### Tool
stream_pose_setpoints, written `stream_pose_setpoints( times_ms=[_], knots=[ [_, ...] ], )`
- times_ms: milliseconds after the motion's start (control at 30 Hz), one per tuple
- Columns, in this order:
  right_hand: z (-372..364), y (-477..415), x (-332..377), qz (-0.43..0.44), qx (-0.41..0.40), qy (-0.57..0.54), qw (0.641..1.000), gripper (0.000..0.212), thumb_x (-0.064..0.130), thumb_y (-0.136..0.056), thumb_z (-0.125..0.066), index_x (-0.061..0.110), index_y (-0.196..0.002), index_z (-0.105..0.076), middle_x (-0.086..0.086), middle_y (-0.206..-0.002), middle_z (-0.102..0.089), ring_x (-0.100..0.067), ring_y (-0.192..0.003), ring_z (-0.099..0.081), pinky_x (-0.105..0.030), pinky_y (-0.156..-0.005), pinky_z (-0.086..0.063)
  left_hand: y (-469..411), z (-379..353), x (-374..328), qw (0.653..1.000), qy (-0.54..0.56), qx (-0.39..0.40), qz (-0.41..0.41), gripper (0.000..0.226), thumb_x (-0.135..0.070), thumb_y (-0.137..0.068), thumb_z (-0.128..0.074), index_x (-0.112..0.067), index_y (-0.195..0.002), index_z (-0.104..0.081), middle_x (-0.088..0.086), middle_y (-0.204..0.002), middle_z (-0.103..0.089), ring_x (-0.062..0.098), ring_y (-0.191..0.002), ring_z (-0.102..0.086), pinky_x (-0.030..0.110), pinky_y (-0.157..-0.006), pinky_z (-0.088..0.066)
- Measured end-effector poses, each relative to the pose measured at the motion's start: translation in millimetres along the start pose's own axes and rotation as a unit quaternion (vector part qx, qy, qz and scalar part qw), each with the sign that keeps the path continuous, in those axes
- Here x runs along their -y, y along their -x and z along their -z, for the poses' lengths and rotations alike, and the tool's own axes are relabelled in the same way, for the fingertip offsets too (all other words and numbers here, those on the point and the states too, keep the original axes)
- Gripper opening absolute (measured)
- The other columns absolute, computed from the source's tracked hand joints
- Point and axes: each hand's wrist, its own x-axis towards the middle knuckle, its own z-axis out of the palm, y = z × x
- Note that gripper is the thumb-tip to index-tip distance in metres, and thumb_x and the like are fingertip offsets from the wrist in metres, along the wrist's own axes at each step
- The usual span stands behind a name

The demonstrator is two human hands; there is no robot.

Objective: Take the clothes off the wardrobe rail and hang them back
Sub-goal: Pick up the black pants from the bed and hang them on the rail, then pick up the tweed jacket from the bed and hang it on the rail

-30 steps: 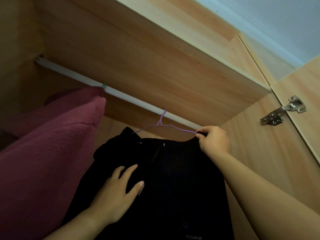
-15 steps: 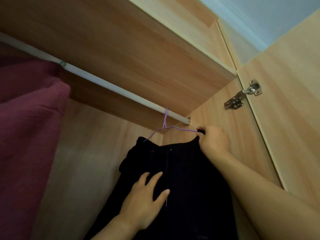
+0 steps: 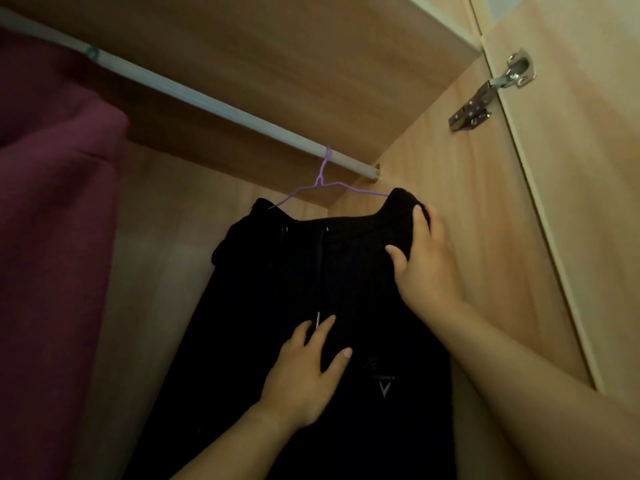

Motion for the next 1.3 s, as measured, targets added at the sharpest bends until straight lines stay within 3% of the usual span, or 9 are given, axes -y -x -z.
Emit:
stream_pose_setpoints(
  times_ms=[200, 367, 567, 667, 767, 900, 1000, 1133, 1300],
  knots=[
    [1, 85, -5, -0.014, 0.028, 0.002, 1.0, 0.069, 0.035, -0.094, -0.047, 0.017, -0.149, -0.009, -0.001, -0.157, -0.001, -0.017, -0.14, -0.016, -0.023, -0.108, -0.021, 45, 9, 18, 0.999, -0.025, -0.001, -0.027, 0.06, -0.062, -0.09, -0.033, -0.048, -0.145, -0.012, -0.007, -0.157, -0.011, 0.014, -0.142, -0.015, 0.032, -0.112, -0.026],
    [26, 181, 14, -0.072, 0.126, 0.013, 0.989, 0.07, 0.04, -0.094, -0.044, 0.024, -0.149, -0.003, 0.007, -0.157, 0.001, -0.011, -0.141, -0.01, -0.016, -0.099, -0.01, 114, 16, 30, 0.997, -0.059, 0.04, -0.034, 0.062, -0.064, -0.089, -0.027, -0.046, -0.146, -0.012, -0.005, -0.157, -0.012, 0.016, -0.143, -0.013, 0.037, -0.114, -0.025],
    [83, 304, 59, -0.136, 0.25, 0.063, 0.956, 0.069, 0.056, -0.092, -0.032, 0.026, -0.148, -0.007, 0.005, -0.157, -0.006, -0.014, -0.143, -0.007, -0.027, -0.112, -0.016, 219, 7, 45, 0.983, -0.129, 0.118, -0.055, 0.071, -0.074, -0.078, 0.0, -0.048, -0.145, 0.0, -0.006, -0.158, -0.009, 0.015, -0.145, -0.004, 0.047, -0.117, -0.01],
    [118, 366, 78, -0.152, 0.299, 0.119, 0.934, 0.079, 0.071, -0.084, -0.012, 0.024, -0.148, -0.015, 0.001, -0.156, -0.015, -0.018, -0.143, -0.014, -0.031, -0.113, -0.019, 282, 5, 44, 0.976, -0.119, 0.165, -0.077, 0.073, -0.073, -0.076, 0.004, -0.049, -0.145, 0.001, -0.007, -0.158, -0.008, 0.014, -0.145, -0.001, 0.049, -0.115, -0.006],
    [164, 430, 91, -0.157, 0.34, 0.169, 0.912, 0.089, 0.075, -0.079, 0.001, 0.022, -0.147, -0.022, -0.002, -0.154, -0.021, -0.021, -0.142, -0.02, -0.038, -0.112, -0.028, 343, 4, 45, 0.966, -0.107, 0.207, -0.109, 0.077, -0.076, -0.074, 0.009, -0.048, -0.145, -0.002, -0.007, -0.158, -0.01, 0.015, -0.145, -0.004, 0.05, -0.114, -0.009],
    [243, 497, 116, -0.2, 0.373, 0.223, 0.878, 0.084, 0.072, -0.084, -0.006, 0.019, -0.143, -0.034, -0.005, -0.15, -0.033, -0.025, -0.137, -0.033, -0.039, -0.106, -0.036, 420, 8, 35, 0.951, -0.065, 0.272, -0.131, 0.087, -0.08, -0.07, 0.016, -0.046, -0.146, -0.01, -0.007, -0.158, -0.012, 0.017, -0.145, -0.008, 0.051, -0.114, -0.01],
    [303, 539, 137, -0.235, 0.397, 0.27, 0.845, 0.074, 0.065, -0.09, -0.015, 0.016, -0.137, -0.043, -0.009, -0.141, -0.046, -0.03, -0.126, -0.048, -0.043, -0.096, -0.044, 474, 6, 11, 0.933, -0.013, 0.329, -0.142, 0.086, -0.082, -0.071, 0.009, -0.046, -0.145, -0.018, -0.009, -0.157, -0.016, 0.016, -0.145, -0.01, 0.052, -0.114, -0.01],
    [384, 598, 155, -0.298, 0.413, 0.306, 0.804, 0.072, 0.066, -0.09, -0.022, 0.015, -0.136, -0.044, -0.01, -0.142, -0.044, -0.032, -0.128, -0.045, -0.049, -0.097, -0.045, 540, 1, -37, 0.902, 0.03, 0.384, -0.197, 0.073, -0.074, -0.08, -0.009, -0.043, -0.144, -0.026, -0.008, -0.153, -0.028, 0.015, -0.141, -0.021, 0.05, -0.112, -0.019],
    [492, 652, 180, -0.384, 0.411, 0.338, 0.754, 0.068, 0.062, -0.089, -0.033, 0.01, -0.129, -0.051, -0.014, -0.135, -0.051, -0.036, -0.12, -0.05, -0.05, -0.09, -0.048, 616, -11, -113, 0.842, 0.078, 0.453, -0.281, 0.079, -0.079, -0.077, 0.002, -0.044, -0.145, -0.018, -0.005, -0.156, -0.022, 0.017, -0.144, -0.015, 0.052, -0.113, -0.012]
  ],
)
